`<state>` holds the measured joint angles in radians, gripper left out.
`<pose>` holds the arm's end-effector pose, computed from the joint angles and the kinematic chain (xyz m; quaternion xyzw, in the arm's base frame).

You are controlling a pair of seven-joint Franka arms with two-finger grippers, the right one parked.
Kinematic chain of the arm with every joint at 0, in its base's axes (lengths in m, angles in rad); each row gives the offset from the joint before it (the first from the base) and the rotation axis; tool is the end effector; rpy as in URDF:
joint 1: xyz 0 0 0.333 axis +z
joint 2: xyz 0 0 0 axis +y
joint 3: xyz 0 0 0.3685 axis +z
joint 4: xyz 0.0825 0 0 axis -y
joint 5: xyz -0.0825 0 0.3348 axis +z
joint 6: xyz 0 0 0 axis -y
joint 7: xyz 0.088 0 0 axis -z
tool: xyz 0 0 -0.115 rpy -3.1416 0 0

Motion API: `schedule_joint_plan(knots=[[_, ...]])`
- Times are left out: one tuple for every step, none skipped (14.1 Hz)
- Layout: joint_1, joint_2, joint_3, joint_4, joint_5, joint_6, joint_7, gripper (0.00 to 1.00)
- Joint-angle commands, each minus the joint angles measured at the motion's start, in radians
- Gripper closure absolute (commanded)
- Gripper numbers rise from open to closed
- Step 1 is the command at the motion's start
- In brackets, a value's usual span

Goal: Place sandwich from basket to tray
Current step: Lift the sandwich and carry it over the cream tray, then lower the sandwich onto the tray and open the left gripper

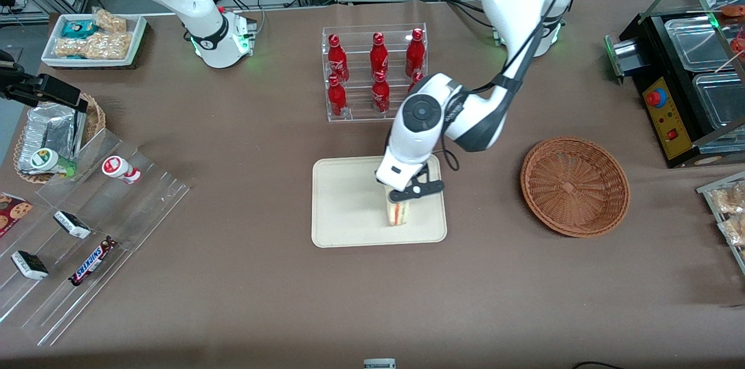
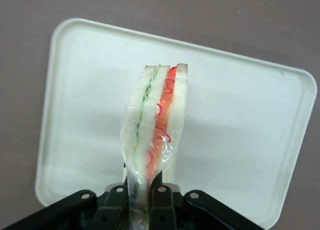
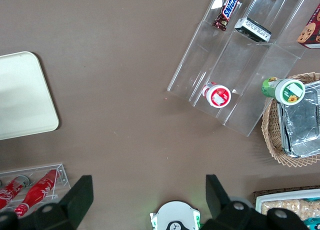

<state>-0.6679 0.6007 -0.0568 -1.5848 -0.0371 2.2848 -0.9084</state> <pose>0.5258 -0.4566 0.3595 0.9924 0.1087 0.0121 0.0572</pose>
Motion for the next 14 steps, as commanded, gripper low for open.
schedule_joint_plan(knots=[[-0.029, 0.069, 0.011, 0.078, -0.015, 0.033, 0.006, 0.97], [-0.035, 0.082, -0.004, 0.084, -0.017, 0.033, -0.001, 0.97], [-0.038, 0.089, -0.011, 0.083, -0.015, 0.031, -0.006, 0.97], [-0.038, 0.099, -0.011, 0.083, -0.015, 0.033, -0.007, 0.97], [-0.038, 0.108, -0.011, 0.083, -0.015, 0.031, -0.004, 0.95], [-0.038, 0.113, -0.012, 0.083, -0.015, 0.033, -0.006, 0.93], [-0.038, 0.116, -0.012, 0.083, -0.017, 0.031, -0.009, 0.83], [-0.038, 0.119, -0.011, 0.083, -0.017, 0.033, -0.009, 0.5], [-0.038, 0.117, -0.011, 0.083, -0.012, 0.033, -0.001, 0.0], [-0.047, 0.11, -0.011, 0.082, 0.0, 0.03, -0.006, 0.0], [-0.059, 0.102, -0.008, 0.083, 0.002, 0.028, -0.006, 0.0], [-0.058, 0.081, -0.003, 0.086, 0.002, 0.025, -0.007, 0.0], [-0.052, 0.042, -0.002, 0.083, 0.0, 0.019, -0.007, 0.0], [-0.041, -0.001, -0.002, 0.077, -0.003, -0.005, -0.009, 0.0]])
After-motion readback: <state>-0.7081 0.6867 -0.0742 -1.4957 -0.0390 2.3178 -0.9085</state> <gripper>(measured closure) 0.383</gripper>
